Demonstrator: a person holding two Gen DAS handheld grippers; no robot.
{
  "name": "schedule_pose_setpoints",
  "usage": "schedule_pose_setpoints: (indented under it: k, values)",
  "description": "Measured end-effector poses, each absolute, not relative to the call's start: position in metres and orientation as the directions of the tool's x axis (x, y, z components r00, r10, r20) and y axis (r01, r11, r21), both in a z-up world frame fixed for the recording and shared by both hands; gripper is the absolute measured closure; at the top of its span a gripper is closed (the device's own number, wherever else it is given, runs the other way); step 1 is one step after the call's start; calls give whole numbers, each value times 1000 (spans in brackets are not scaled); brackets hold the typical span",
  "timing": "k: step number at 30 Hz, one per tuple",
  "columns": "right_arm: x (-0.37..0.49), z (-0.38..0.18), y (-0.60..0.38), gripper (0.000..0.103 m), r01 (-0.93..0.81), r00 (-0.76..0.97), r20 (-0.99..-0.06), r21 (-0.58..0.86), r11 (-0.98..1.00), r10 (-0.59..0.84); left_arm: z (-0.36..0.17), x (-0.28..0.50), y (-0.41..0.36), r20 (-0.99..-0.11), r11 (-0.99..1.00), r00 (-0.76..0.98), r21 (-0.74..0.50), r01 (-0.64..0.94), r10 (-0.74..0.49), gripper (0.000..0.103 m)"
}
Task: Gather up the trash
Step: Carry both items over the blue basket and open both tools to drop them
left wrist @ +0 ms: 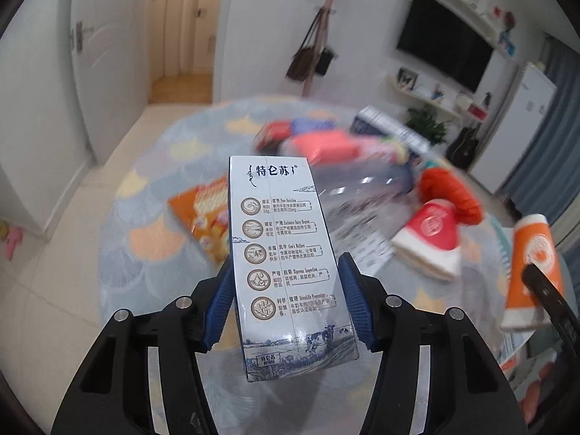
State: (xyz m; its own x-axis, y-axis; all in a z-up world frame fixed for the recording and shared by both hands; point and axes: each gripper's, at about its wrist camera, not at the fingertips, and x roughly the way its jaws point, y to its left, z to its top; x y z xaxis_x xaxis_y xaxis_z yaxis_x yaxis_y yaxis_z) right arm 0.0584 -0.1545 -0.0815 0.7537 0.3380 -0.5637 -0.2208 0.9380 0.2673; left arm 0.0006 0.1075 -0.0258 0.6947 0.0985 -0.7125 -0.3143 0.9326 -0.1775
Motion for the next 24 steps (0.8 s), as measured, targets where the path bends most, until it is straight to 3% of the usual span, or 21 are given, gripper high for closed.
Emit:
schedule_pose_setpoints:
  k: [5,12,18,24]
  values:
    - [76,-61,-192,47,-142,818,-513,257,956,260,22,14,66,-616,970,787,-171,-174,32,48]
    - [127,-61,-265,47,36,850,-516,260,965,107,58,79,-19,-561,980,811,-185,71,-165,48]
    - [170,-91,-311,47,170,813,-583,244,955,4,41,158,-107,-599,946,732,-231,230,-324,48]
    - [207,-144,-338,47,260,714,-700,236,936,-21,-5,220,-168,-674,917,623,-262,300,-396,48]
